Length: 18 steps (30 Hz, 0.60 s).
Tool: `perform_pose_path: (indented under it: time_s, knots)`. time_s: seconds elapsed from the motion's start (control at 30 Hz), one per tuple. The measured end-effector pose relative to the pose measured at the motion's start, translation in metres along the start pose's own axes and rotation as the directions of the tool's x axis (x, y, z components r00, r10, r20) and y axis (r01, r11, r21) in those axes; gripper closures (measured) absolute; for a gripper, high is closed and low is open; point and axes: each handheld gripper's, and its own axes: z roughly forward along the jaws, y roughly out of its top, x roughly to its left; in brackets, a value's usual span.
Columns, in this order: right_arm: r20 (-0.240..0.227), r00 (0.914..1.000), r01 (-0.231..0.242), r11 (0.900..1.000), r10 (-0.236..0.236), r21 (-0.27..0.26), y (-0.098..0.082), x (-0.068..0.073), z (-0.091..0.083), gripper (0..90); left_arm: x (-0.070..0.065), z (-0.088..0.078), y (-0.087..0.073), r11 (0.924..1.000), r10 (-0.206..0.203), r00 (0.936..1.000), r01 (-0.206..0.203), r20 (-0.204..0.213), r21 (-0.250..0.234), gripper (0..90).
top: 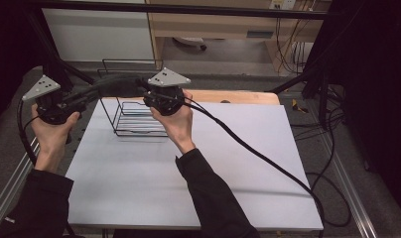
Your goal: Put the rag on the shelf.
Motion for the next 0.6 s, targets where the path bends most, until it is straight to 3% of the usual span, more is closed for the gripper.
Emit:
perform_pose_path:
  time_s: [0.23, 0.43, 0.6]
  knots:
    - [0.004, 1.0, -0.005, 0.997, 0.004, 0.076, -0.008, 0.005, -0.004, 64.7, -0.003, 0.003, -0.007, 0.9967, 0.015, 0.9999, -0.015, -0.004, 0.08, 73.5]
    - [0.003, 0.9989, -0.047, 0.99, 0.047, 0.131, -0.018, 0.007, -0.006, 58.4, -0.004, 0.008, -0.019, 0.9885, 0.014, 0.9999, -0.013, -0.006, 0.151, 70.1]
    - [-0.002, 0.9966, -0.08, 0.984, 0.082, 0.161, -0.029, 0.006, -0.007, 56.1, -0.003, 0.013, -0.029, 0.9835, 0.006, 1.0, -0.005, -0.007, 0.181, 68.8]
